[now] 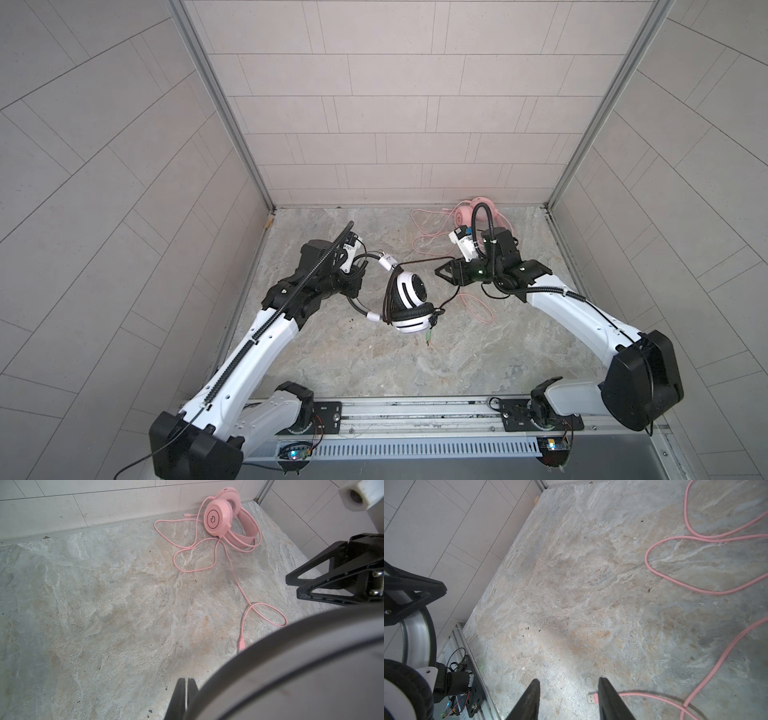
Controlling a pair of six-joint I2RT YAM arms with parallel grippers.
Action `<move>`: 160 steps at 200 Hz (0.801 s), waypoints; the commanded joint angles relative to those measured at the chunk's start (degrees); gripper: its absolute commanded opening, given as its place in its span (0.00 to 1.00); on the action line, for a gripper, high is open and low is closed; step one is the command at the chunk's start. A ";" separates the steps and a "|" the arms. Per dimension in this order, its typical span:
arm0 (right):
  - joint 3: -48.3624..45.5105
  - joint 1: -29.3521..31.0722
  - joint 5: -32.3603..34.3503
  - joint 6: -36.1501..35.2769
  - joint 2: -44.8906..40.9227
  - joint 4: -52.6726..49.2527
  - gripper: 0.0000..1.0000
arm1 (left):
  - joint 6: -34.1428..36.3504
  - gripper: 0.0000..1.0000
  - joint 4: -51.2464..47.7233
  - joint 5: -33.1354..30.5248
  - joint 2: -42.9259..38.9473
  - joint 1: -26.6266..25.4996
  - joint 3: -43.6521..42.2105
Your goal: Wrap the headphones
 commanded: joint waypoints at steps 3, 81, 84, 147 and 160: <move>-1.58 -4.19 -5.95 4.96 -0.09 5.23 0.47 | -3.29 0.00 3.65 4.46 -1.24 1.30 1.45; 0.70 -5.44 -5.40 1.97 2.65 1.86 0.47 | -5.16 0.00 6.41 9.44 -1.01 4.14 0.77; 0.75 -5.17 -4.97 1.73 2.81 1.56 0.47 | -5.31 0.00 6.50 9.53 -1.02 4.19 0.81; -0.24 1.23 0.81 -0.27 10.39 3.03 0.47 | -5.65 0.00 6.96 10.65 -0.72 4.65 0.72; 0.29 2.86 2.55 -0.77 12.57 2.97 0.47 | -5.67 0.00 6.90 10.70 -0.67 4.65 0.80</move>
